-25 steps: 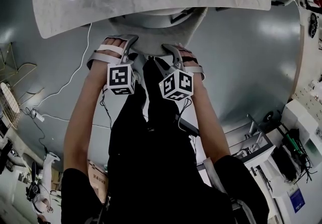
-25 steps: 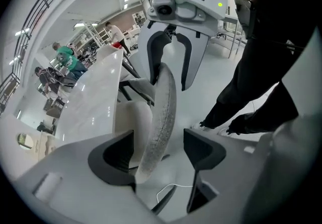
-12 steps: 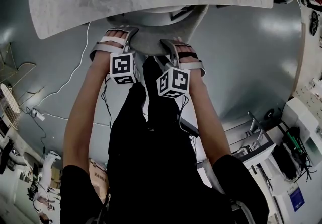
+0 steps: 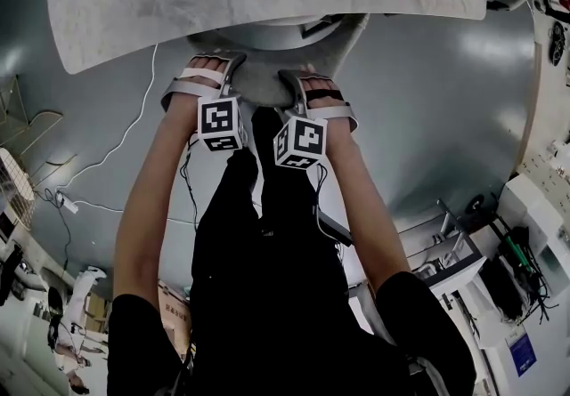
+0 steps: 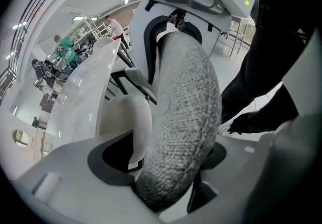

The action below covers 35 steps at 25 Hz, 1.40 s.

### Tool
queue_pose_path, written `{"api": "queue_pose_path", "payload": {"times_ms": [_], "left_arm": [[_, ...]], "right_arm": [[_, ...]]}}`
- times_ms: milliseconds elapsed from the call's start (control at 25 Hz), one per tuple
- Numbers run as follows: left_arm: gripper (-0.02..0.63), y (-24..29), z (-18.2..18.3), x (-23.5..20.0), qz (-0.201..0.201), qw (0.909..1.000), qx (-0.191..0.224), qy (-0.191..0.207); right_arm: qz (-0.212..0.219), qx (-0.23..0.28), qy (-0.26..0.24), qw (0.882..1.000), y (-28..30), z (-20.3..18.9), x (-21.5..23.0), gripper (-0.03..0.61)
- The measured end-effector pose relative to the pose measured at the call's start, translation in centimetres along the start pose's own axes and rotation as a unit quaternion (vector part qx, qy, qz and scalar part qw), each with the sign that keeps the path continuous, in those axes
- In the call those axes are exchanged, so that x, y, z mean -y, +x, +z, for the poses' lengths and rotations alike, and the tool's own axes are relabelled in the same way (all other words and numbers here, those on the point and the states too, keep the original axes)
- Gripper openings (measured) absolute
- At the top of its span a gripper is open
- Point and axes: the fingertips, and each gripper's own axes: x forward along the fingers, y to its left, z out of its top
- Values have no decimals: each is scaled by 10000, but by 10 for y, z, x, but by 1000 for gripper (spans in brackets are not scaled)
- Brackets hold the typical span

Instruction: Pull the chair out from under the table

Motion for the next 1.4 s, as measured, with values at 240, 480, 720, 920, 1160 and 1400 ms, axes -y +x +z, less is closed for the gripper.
{"api": "queue_pose_path", "payload": {"times_ms": [240,480,720,920,1160,1400], "left_arm": [[321,7,-9,1,108,9997,-203,74],[284,7,-7,-2,226,9996,-122,100],[251,6,-7,0,140,9995,-101,258],[214,8,-5,3,30,9992,-92,385],[172,8,-6,7,-137,9982,-77,579],[156,7,-9,8,-197,9980,-86,602]], "right_arm": [[106,-32,-113,9999,13,-2,-4,232],[114,-86,-205,9997,15,-2,-6,230],[-14,-271,-435,9987,18,-5,-6,204],[57,-315,-570,9979,19,-8,-8,172],[45,-267,-618,9977,19,-7,-8,158],[196,-284,-725,9968,19,-5,-11,118]]}}
